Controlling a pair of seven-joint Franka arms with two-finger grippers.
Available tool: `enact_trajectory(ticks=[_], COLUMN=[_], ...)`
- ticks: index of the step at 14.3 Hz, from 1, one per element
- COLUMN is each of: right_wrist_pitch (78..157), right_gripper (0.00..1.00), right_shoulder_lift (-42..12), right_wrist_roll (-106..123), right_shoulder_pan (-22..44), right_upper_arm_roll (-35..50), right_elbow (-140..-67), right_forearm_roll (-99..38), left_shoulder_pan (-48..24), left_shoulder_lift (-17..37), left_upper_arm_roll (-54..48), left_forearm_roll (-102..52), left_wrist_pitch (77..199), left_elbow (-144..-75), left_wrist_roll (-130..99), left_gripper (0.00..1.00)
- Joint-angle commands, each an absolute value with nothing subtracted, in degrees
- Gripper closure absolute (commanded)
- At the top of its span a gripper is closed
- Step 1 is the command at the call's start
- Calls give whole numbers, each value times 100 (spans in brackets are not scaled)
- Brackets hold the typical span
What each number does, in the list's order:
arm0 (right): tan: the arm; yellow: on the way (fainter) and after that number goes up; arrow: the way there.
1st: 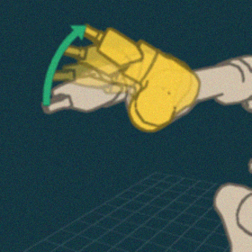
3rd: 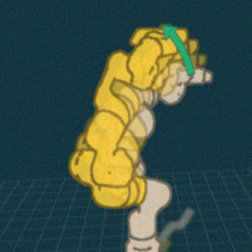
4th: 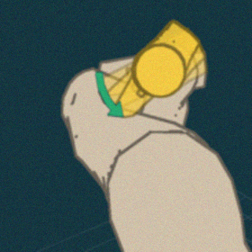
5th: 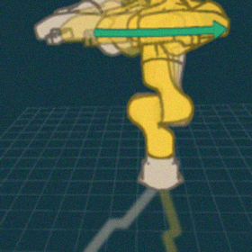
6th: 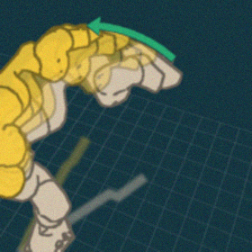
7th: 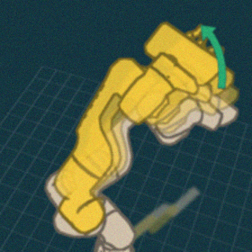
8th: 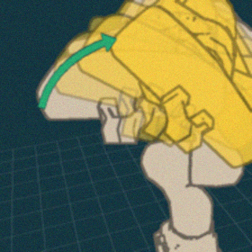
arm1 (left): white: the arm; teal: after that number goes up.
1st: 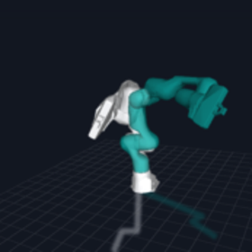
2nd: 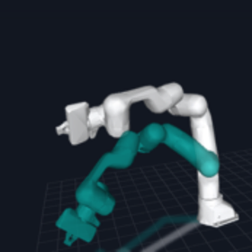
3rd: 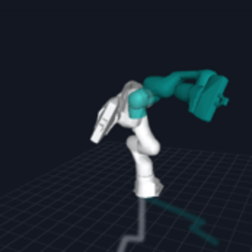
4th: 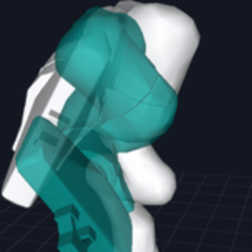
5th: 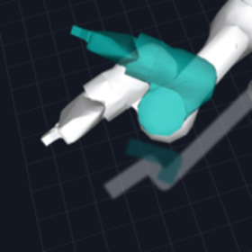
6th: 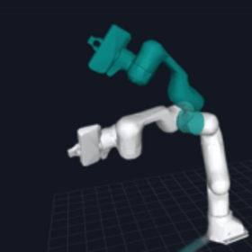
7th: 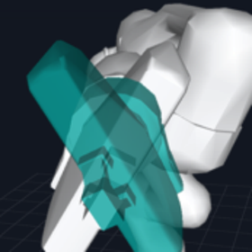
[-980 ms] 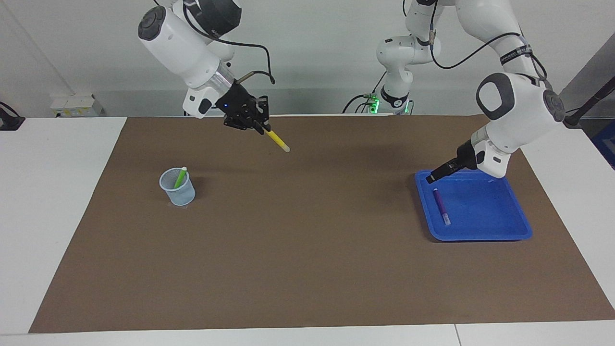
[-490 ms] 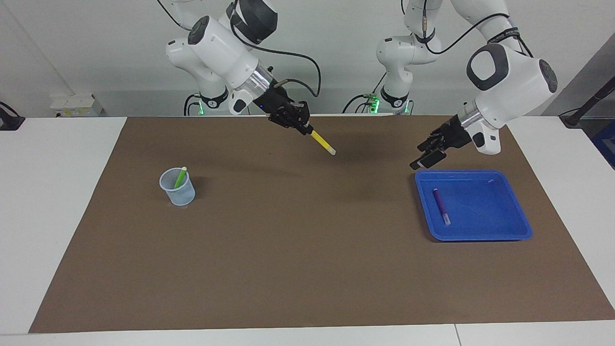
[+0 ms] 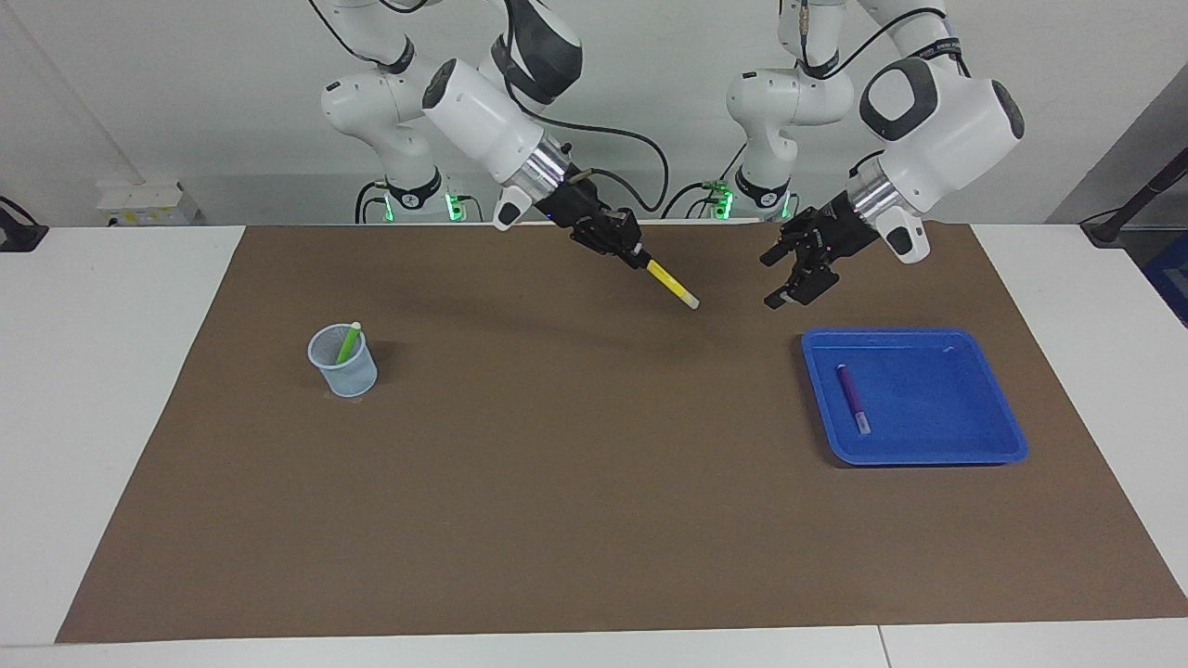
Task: Right arm passes pens to left for tray arrangement
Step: 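Lift the yellow pen from the cup while the left gripper approaches, then close the left gripper on the yellow pen held by the right gripper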
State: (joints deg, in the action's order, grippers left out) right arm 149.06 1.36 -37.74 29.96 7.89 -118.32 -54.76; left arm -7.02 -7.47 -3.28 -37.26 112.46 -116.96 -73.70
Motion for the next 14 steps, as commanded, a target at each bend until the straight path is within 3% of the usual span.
enact_trajectory(ticks=[1, 11, 12, 14], right_wrist_pitch=[15397, 15363, 15363, 15363], right_gripper=[100, 100, 100, 100], right_shoulder_lift=[-8, -18, -18, -18], right_wrist_roll=[-3876, -3823, -3823, -3823], right_shoulder_pan=[3286, 3313, 3313, 3305], right_upper_arm_roll=[773, 773, 773, 773], right_elbow=[-11848, -11839, -11839, -11839], right_forearm_roll=[-5748, -5748, -5757, -5748], left_shoulder_pan=[-1282, -2223, -2241, -2311], left_shoulder_lift=[-896, -1239, -1265, -1274], left_upper_arm_roll=[-264, -264, -272, -281], left_forearm_roll=[-3814, -3806, -3806, -3806], left_wrist_pitch=[11890, 13025, 13034, 13025], left_elbow=[-11979, -12858, -12884, -12894], left_wrist_roll=[-8084, -8569, -8569, -8561], left_gripper=[1, 0, 2, 16])
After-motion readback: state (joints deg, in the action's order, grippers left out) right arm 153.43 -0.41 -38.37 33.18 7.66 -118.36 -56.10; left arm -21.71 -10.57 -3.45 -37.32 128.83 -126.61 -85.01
